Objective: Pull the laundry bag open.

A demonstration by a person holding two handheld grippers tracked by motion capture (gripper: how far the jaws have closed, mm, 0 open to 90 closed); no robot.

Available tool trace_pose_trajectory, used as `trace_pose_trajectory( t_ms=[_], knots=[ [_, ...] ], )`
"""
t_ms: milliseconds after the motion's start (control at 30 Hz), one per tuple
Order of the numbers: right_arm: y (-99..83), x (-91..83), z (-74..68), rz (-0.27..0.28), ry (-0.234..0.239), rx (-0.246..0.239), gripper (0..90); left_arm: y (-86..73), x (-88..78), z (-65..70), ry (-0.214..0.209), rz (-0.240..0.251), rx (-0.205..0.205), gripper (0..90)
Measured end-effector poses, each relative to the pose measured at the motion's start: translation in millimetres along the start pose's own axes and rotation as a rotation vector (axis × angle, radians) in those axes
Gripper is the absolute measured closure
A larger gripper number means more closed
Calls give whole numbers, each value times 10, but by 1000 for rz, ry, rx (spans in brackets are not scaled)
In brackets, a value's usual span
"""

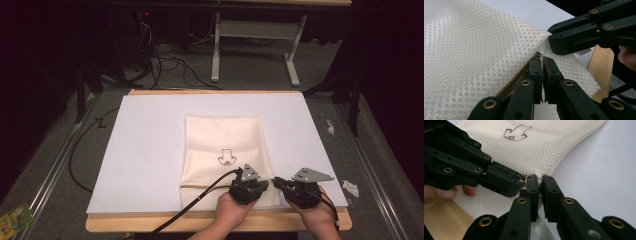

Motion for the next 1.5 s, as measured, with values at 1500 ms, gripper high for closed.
trace_pose_trajectory(
  t_ms=[1500],
  knots=[
    [-11, -93, 291, 24, -99, 54, 860, -296, -1245, -872, 192, -107, -108, 875]
  ],
)
Point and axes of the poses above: each handheld gripper's, and its own axes: x roughly forward along the jaws, y roughly out of its top, z roughly to its right, the point moved 4 cm from there along x, roughly forward along the jaws, and after that the axes turned 10 degrees about z, right-handed, at the moved point
